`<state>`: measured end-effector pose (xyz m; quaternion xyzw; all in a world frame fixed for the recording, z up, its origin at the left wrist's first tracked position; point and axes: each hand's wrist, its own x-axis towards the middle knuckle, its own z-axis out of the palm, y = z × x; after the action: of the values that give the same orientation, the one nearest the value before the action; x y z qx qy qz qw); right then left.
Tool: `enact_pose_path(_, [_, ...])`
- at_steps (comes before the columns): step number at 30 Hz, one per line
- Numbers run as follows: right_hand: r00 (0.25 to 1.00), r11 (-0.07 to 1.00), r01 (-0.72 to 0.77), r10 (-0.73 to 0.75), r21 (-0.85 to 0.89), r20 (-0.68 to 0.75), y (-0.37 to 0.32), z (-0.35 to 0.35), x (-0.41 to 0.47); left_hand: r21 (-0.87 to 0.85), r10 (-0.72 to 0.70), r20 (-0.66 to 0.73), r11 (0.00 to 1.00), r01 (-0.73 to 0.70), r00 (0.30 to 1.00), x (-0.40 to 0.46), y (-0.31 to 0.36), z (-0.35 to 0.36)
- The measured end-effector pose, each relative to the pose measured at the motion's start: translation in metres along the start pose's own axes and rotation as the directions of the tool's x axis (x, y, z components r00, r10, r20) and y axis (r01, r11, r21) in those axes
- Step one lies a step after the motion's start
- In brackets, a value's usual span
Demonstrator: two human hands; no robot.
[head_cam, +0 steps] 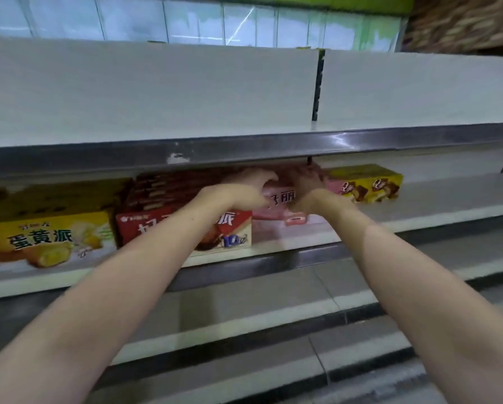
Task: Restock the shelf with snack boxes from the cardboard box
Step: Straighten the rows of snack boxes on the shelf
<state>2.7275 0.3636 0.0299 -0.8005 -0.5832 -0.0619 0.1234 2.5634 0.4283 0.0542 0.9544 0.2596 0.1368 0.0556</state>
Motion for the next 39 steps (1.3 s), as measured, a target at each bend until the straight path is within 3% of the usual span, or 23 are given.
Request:
enact_pose_path(5, [0.999,0.999,0.027,-0.026,-0.027,0.030,0.051,-0.010,0.012,0.021,-0.139,0.106,0.990,0.138,0.985,0.050,0.019,0.013])
enact_pose_path(8, [0.996,0.997,0.074,-0.072,-0.032,0.059,0.076,-0.013,0.022,0.175,-0.300,0.251,0.949,0.262,0.920,0.070,0.017,0.021])
enact_pose_path(10, [0.991,0.994,0.104,-0.100,-0.038,0.093,0.090,-0.013,0.032,0.191,-0.382,0.303,0.922,0.337,0.873,0.078,0.022,0.029])
enact_pose_path(18, [0.932,0.934,0.349,-0.354,0.080,0.073,0.117,0.009,0.062,0.136,-0.466,0.228,0.885,0.446,0.855,0.092,0.022,0.044])
enact_pose_path(26, [0.918,0.902,0.375,-0.394,0.214,0.051,0.123,0.017,0.065,-0.010,-0.482,0.107,0.874,0.486,0.869,0.092,0.028,0.046])
enact_pose_path(33, [0.927,0.915,0.358,-0.372,0.184,0.046,0.122,0.015,0.064,-0.044,-0.533,0.106,0.841,0.540,0.839,0.091,0.028,0.050])
enact_pose_path(35, [0.930,0.921,0.353,-0.364,0.163,0.043,0.123,0.016,0.062,-0.006,-0.515,0.091,0.856,0.518,0.852,0.091,0.029,0.050])
enact_pose_path(39, [0.933,0.914,0.360,-0.359,0.186,-0.040,0.126,0.017,0.053,0.246,-0.539,0.024,0.819,0.518,0.842,0.088,0.044,0.052])
